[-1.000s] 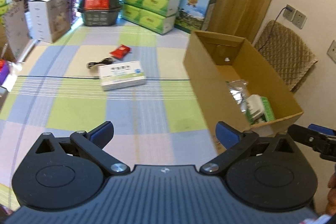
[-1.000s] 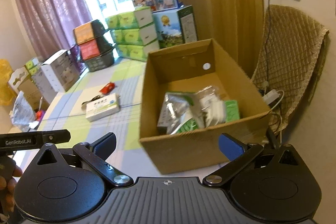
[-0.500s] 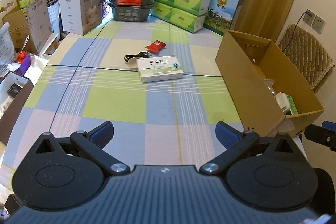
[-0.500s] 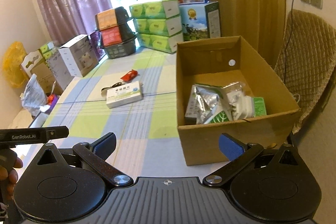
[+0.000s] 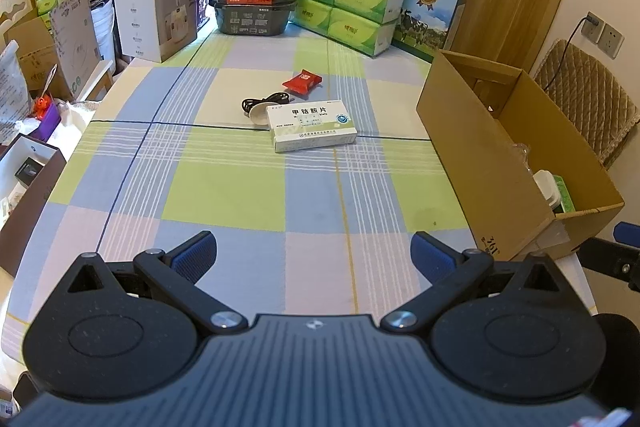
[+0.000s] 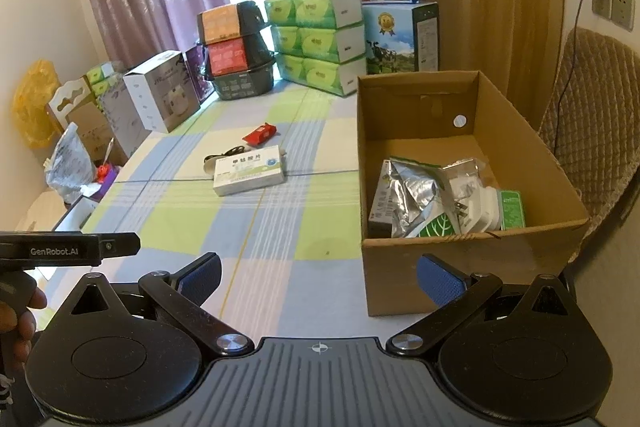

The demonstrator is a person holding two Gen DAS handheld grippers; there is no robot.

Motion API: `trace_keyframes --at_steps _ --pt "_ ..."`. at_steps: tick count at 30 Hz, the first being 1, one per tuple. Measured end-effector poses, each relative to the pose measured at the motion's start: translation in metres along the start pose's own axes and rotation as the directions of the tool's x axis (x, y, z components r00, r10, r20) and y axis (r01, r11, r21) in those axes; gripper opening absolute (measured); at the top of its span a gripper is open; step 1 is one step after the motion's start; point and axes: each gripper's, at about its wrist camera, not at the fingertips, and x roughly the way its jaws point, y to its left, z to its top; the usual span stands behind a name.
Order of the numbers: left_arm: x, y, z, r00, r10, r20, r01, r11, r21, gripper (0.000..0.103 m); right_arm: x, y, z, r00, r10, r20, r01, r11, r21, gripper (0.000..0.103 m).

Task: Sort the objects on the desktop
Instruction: 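Withdraw both tools from the cardboard box back over the table, then move both tools down toward the white-green medicine box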

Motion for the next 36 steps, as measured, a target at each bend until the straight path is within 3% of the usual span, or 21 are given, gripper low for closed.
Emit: trace_keyframes --at_steps 11,17,20,28,30,36 --pt "0.006 0.02 0.014 1.0 -0.02 0.005 0.02 0.999 0.049 0.101 0.014 0.023 0.019 1.0 0.013 0.026 -0.006 0.968 -0.25 0.101" --pt "0.02 0.033 0.029 1.0 -0.012 -0.007 0.013 0.991 0.137 0.101 0.044 0.042 0.032 0.999 0.046 -0.014 -0.048 0.918 -0.393 0.101" --pt "0.028 0.04 0.036 1.0 -0.012 -0.026 0.017 0.978 0.208 0.101 0.06 0.052 0.037 0.998 0.058 -0.039 -0.07 0.873 -0.483 0.101" --pt "0.034 0.045 0.059 0.998 -0.029 0.047 0.006 0.9 0.435 0.101 0.101 0.075 0.031 0.995 0.087 -0.041 -0.087 0.633 -0.769 0.101" --pt "0.041 0.043 0.061 0.997 -0.034 0.064 -0.002 0.868 0.497 0.101 0.111 0.081 0.024 0.992 0.114 -0.044 -0.099 0.539 -0.837 0.101" --pt "0.073 0.037 0.063 0.997 -0.053 0.049 0.003 0.702 0.712 0.101 0.146 0.093 0.006 0.99 0.122 -0.07 -0.094 0.204 -0.974 0.101"
